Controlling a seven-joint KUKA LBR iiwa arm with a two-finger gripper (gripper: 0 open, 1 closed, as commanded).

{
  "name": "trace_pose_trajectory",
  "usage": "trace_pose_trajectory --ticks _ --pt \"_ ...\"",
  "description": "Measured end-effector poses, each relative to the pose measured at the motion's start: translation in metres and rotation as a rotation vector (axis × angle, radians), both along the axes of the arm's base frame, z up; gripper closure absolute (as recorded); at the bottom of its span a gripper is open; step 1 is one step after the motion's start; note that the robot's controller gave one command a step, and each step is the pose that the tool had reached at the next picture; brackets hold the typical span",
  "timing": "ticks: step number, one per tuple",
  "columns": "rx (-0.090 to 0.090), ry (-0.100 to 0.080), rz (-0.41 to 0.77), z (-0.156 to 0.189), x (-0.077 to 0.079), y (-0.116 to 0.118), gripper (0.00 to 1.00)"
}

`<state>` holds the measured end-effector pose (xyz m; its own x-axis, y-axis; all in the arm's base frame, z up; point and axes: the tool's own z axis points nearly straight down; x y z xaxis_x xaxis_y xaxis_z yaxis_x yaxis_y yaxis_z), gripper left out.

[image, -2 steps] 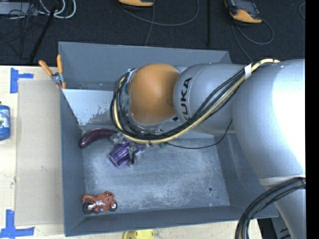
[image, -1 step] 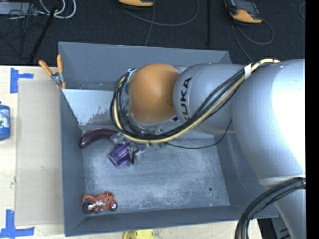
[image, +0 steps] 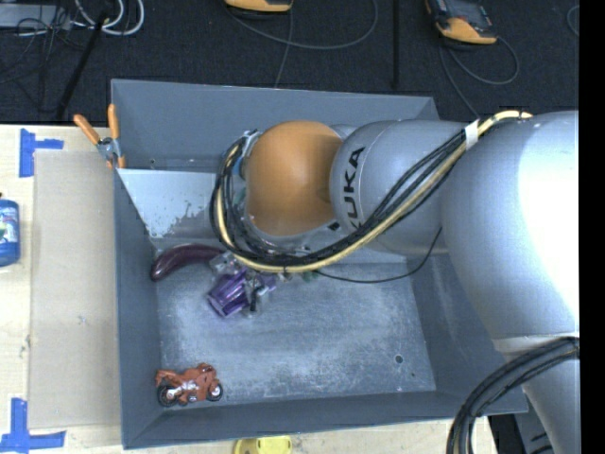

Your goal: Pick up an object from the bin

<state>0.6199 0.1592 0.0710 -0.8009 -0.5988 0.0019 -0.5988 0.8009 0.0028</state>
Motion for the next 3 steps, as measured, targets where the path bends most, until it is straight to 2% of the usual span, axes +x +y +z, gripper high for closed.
trace_pose_trajectory --ticks 1,2,3 --pt "0.001 -0.004 -0.035 0.103 -0.001 -0.03 1.0" --pt "0.001 -0.004 -0.036 0.103 -0.001 -0.03 1.0" --pt "-0.001 -0.001 -0.024 0.139 -0.01 -0.035 1.0"
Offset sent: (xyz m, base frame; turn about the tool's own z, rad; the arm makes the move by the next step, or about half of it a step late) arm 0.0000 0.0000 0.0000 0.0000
